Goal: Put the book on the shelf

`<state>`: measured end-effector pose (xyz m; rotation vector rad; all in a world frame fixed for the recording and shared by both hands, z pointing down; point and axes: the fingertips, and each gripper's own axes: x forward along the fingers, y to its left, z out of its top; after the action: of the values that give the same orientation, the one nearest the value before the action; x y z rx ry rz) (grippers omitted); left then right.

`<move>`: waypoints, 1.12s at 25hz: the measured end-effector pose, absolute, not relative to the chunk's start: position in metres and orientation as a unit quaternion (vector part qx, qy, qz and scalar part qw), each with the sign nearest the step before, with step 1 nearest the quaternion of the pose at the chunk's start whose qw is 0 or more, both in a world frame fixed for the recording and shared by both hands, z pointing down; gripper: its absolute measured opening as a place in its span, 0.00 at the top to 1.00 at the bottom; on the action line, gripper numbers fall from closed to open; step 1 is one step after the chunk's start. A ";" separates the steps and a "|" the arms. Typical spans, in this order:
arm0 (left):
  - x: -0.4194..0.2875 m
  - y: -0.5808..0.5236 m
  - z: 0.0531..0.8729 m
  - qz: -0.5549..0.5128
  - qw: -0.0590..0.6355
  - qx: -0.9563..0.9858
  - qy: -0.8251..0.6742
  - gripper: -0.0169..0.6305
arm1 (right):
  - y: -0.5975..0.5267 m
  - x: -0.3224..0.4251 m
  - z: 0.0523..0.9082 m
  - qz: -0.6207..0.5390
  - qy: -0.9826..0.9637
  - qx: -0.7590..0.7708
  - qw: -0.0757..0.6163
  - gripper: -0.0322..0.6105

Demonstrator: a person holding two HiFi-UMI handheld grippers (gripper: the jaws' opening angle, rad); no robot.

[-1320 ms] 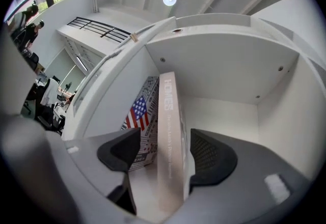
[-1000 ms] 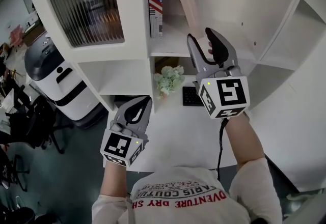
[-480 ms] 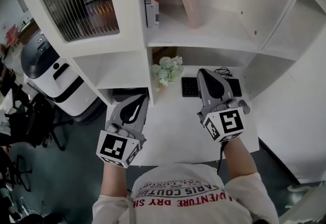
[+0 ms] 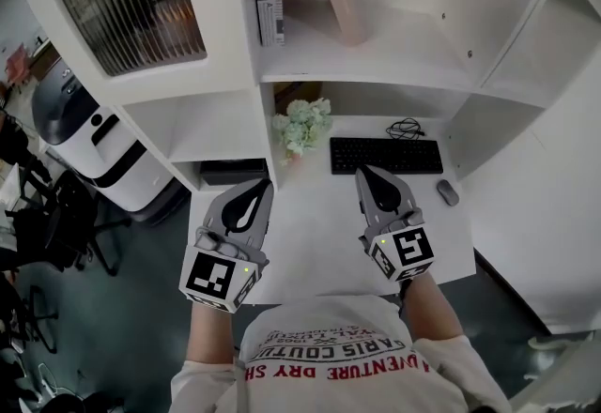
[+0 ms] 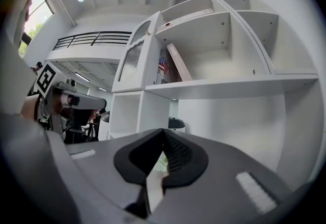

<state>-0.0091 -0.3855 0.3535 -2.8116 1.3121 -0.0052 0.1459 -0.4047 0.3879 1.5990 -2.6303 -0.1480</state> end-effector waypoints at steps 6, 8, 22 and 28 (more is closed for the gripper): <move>-0.009 -0.388 0.359 -0.001 0.016 -0.903 0.428 0.97 | -0.405 0.153 0.397 -0.035 -0.852 0.522 0.025 0.95; -0.008 -0.388 0.360 0.000 0.017 -0.903 0.429 0.97 | -0.405 0.150 0.396 -0.037 -0.855 0.517 0.024 0.95; -0.012 -0.392 0.364 -0.002 0.010 -0.899 0.438 0.97 | -0.407 0.138 0.398 -0.033 -0.866 0.499 0.026 0.95; -0.011 -0.393 0.364 -0.003 0.009 -0.899 0.439 0.97 | -0.408 0.137 0.400 -0.028 -0.867 0.497 0.030 0.95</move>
<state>-0.0108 -0.3928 0.3643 -2.8069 1.3703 -0.0097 0.1373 -0.4082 0.4000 1.5331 -2.6712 -0.0871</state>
